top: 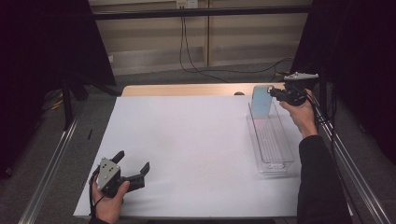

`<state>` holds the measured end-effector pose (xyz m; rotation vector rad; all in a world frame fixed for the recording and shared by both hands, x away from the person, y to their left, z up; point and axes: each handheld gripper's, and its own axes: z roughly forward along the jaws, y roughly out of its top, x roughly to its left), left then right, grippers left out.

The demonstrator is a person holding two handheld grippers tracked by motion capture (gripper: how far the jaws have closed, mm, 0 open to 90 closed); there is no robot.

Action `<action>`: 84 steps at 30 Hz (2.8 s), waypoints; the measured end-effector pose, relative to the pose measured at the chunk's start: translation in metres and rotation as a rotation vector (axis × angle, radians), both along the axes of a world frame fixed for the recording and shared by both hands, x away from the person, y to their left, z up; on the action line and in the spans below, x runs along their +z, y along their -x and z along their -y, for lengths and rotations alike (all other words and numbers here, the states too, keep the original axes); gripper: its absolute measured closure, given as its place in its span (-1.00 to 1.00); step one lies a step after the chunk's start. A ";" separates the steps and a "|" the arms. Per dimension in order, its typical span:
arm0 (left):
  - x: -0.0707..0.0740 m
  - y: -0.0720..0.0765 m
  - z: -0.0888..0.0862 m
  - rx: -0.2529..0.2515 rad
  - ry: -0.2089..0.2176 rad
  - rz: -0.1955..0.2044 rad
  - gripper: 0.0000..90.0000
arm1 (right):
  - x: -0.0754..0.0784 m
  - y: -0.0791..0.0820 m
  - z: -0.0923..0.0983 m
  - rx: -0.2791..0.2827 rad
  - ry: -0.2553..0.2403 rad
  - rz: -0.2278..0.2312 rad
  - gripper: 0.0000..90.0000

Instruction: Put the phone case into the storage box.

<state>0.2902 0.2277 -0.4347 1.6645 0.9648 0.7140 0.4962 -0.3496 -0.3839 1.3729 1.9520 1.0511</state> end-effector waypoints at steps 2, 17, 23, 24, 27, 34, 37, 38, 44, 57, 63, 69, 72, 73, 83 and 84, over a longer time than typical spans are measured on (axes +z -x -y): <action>0.000 0.000 0.000 0.000 0.002 -0.002 -0.95 | 0.000 -0.001 0.000 -0.003 0.000 0.002 0.83; -0.001 0.000 0.001 -0.001 0.003 -0.001 -0.95 | -0.002 -0.002 -0.001 -0.013 -0.008 0.000 0.82; -0.001 0.000 0.002 -0.002 0.002 -0.001 -0.95 | -0.002 0.000 0.002 -0.016 -0.013 -0.004 0.68; -0.001 0.000 0.002 -0.002 0.003 -0.001 -0.95 | -0.002 0.000 0.002 -0.016 -0.013 -0.004 0.68; -0.001 0.000 0.002 -0.003 0.003 0.000 -0.95 | -0.002 0.001 0.001 -0.019 -0.019 -0.001 0.64; 0.000 0.000 0.001 -0.001 0.001 0.001 -0.95 | 0.001 0.003 0.001 -0.029 -0.022 0.010 0.54; 0.000 0.000 0.001 -0.001 0.002 0.002 -0.95 | 0.002 0.004 0.003 -0.034 -0.028 0.011 0.45; 0.000 0.000 0.001 -0.001 0.001 0.001 -0.95 | 0.002 0.004 0.003 -0.034 -0.028 0.011 0.45; 0.000 0.000 0.001 0.000 0.001 0.003 -0.95 | 0.003 0.007 0.004 -0.042 -0.045 0.014 0.14; 0.000 -0.003 0.002 0.009 -0.002 -0.002 -0.95 | 0.007 0.010 0.001 -0.055 -0.075 0.038 -0.84; -0.001 -0.003 0.003 0.015 0.007 -0.008 -0.95 | 0.006 0.011 0.000 -0.064 -0.074 0.033 -0.96; -0.001 -0.002 0.001 0.014 0.005 -0.004 -0.95 | 0.002 0.014 0.001 -0.072 -0.074 0.049 -0.92; 0.000 -0.002 0.001 0.013 0.007 -0.003 -0.95 | 0.000 0.017 0.000 -0.083 -0.066 0.083 -0.92; 0.000 -0.002 0.001 0.013 0.006 -0.002 -0.95 | -0.001 0.018 0.000 -0.083 -0.067 0.096 -0.93; 0.001 0.000 -0.001 0.005 0.017 0.006 -0.95 | -0.002 0.027 -0.004 -0.156 -0.063 0.123 -0.93; 0.001 -0.001 -0.001 0.005 0.022 0.007 -0.95 | -0.001 0.028 -0.005 -0.152 -0.055 0.124 -0.94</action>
